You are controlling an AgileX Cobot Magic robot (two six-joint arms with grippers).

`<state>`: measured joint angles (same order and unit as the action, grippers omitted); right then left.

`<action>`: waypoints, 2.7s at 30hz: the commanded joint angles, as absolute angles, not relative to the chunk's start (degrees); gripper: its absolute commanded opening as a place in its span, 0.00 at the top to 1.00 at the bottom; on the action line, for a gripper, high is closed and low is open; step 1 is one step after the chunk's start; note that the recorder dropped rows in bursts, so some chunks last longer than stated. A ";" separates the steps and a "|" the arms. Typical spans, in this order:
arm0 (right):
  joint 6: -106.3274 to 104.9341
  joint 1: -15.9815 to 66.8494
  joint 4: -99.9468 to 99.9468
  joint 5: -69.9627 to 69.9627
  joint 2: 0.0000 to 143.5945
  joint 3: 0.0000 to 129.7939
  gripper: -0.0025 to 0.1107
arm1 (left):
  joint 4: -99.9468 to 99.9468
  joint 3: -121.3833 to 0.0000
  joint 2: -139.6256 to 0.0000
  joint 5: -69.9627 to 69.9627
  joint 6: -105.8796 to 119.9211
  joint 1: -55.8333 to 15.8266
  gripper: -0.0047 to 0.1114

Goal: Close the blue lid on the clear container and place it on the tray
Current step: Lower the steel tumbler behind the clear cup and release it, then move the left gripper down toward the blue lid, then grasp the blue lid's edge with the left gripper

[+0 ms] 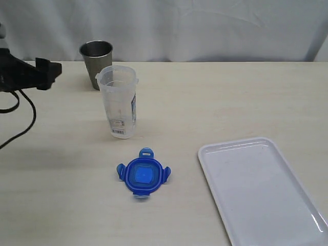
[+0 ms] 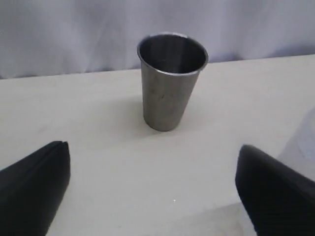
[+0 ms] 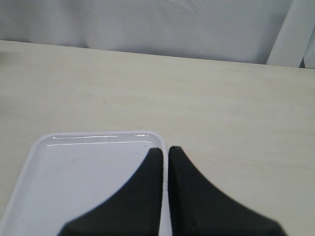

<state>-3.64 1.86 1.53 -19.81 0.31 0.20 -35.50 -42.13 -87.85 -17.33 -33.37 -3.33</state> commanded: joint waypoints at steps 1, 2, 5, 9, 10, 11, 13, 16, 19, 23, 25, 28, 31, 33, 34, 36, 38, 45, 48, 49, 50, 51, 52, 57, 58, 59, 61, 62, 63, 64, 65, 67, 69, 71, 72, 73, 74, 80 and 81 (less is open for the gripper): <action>-3.75 1.50 1.76 -19.61 0.00 0.00 0.94 | -35.15 -41.66 -77.33 -0.35 -33.05 -3.33 0.18; -3.75 1.50 1.76 -19.61 0.00 0.00 0.94 | -36.32 -41.66 -75.06 2.22 -32.28 -3.33 0.18; -3.75 1.50 1.76 -19.61 0.00 0.00 0.94 | -37.83 -41.77 -69.33 10.23 -31.42 -3.33 0.18; -3.75 1.50 1.76 -19.61 0.00 0.00 0.94 | -33.82 -41.77 -64.90 19.33 -35.33 -3.33 0.24; -3.75 1.50 1.76 -19.61 0.00 0.00 0.94 | -32.94 -41.77 -64.34 21.38 -36.37 -3.33 0.30; -3.61 1.50 1.76 -19.61 0.00 0.00 0.94 | -32.40 -41.77 -63.99 23.12 -35.79 -3.33 0.37; -3.61 1.50 1.76 -19.61 0.00 0.00 0.94 | -31.00 -41.77 -63.85 25.47 -31.84 -3.33 0.51; -3.61 1.50 1.76 -19.61 0.00 0.00 0.94 | -23.06 -41.77 -63.85 28.29 -22.64 -3.33 0.62; -3.61 1.50 1.76 -19.61 0.00 0.00 0.94 | -12.19 -41.77 -64.22 32.91 -14.46 -3.33 0.62; -3.61 1.50 1.76 -19.61 0.00 0.00 0.94 | -3.90 -42.03 -65.97 40.08 -5.19 -3.33 0.62; -3.61 1.50 1.76 -19.61 0.00 0.00 0.94 | -1.59 -42.03 -66.49 41.69 -4.49 -3.33 0.62; -3.61 1.50 1.76 -19.61 0.00 0.00 0.94 | 3.95 -42.03 -66.61 41.74 -4.49 -3.33 0.62; -3.61 1.50 1.76 -19.61 0.00 0.00 0.94 | 6.51 -42.03 -66.61 44.53 -3.87 -3.33 0.62; -3.61 1.50 1.76 -19.61 0.00 0.00 0.94 | 6.60 -41.92 -66.61 45.72 -3.04 -3.33 0.62; -3.61 1.50 1.76 -19.61 0.00 0.00 0.94 | 7.29 -41.63 -66.61 46.41 -3.02 -3.33 0.62; -3.61 1.50 1.76 -19.61 0.00 0.00 0.94 | 12.61 -41.22 -66.85 46.43 0.60 -3.33 0.63; -3.61 1.50 1.76 -19.61 0.00 0.00 0.94 | 24.13 -41.07 -67.86 47.26 12.94 -3.33 0.63; -3.61 1.50 1.76 -19.61 0.00 0.00 0.94 | 47.23 -36.98 -77.47 40.42 37.36 -9.79 0.58; -3.61 1.50 1.76 -19.61 0.00 0.00 0.94 | 47.33 -36.69 -83.01 34.67 39.07 -15.39 0.52; -3.61 1.50 1.76 -19.61 0.00 0.00 0.94 | 47.33 -36.81 -84.89 32.36 39.19 -17.43 0.50; -3.61 1.50 1.76 -19.61 0.00 0.00 0.94 | 47.45 -36.82 -86.70 29.54 39.19 -19.41 0.49; -3.61 1.50 1.76 -19.61 0.00 0.00 0.94 | 47.45 -36.82 -88.08 27.10 39.19 -20.87 0.49; -3.61 1.50 1.76 -19.61 0.00 0.00 0.94 | 47.35 -36.82 -89.66 23.97 39.19 -22.42 0.49; -3.61 1.50 1.76 -19.61 0.00 0.00 0.94 | 49.52 -36.93 -95.39 15.13 39.19 -25.87 0.50; -3.61 1.50 1.76 -19.61 0.00 0.00 0.94 | 49.61 -37.46 -96.31 14.72 39.31 -26.00 0.50; -3.61 1.50 1.76 -19.61 0.00 0.00 0.94 | 49.78 -37.93 -96.81 15.17 39.31 -26.00 0.50; -3.61 1.50 1.76 -19.61 0.00 0.00 0.94 | 50.33 -39.33 -97.82 16.53 39.96 -26.00 0.50; -3.61 1.50 1.76 -19.61 0.00 0.00 0.94 | 50.70 -39.85 -98.07 16.96 40.51 -26.00 0.50; -3.61 1.50 1.76 -19.61 0.00 0.00 0.94 | 51.67 -40.38 -98.43 17.10 41.04 -26.00 0.50; -3.61 1.50 1.76 -19.61 0.00 0.00 0.94 | 52.44 -41.05 -98.92 17.27 42.24 -26.00 0.50; -3.61 1.50 1.76 -19.61 0.00 0.00 0.94 | 53.22 -41.60 -99.25 17.27 43.07 -26.00 0.50; -3.61 1.50 1.76 -19.61 0.00 0.00 0.94 | 54.91 -42.60 -100.39 17.27 44.40 -26.00 0.50; -3.61 1.50 1.76 -19.61 0.00 0.00 0.94 | 55.28 -43.47 -101.91 18.02 45.13 -26.00 0.50; -3.61 1.50 1.76 -19.61 0.00 0.00 0.94 | 55.28 -44.41 -103.98 18.89 45.13 -26.00 0.50; -3.61 1.50 1.76 -19.61 0.00 0.00 0.94 | 55.28 -44.96 -104.96 18.89 45.13 -26.00 0.50; -3.61 1.50 1.76 -19.61 0.00 0.00 0.94 | 55.46 -45.67 -106.37 18.89 45.13 -26.00 0.50; -3.61 1.50 1.76 -19.61 0.00 0.00 0.94 | 55.77 -46.12 -106.66 18.89 45.50 -26.00 0.50; -3.61 1.50 1.76 -19.61 0.00 0.00 0.94 | 65.62 -46.46 -106.96 19.93 56.09 -26.00 0.50; -3.61 1.50 1.76 -19.61 0.00 0.00 0.94 | 65.62 -46.46 -106.96 19.93 56.09 -26.00 0.50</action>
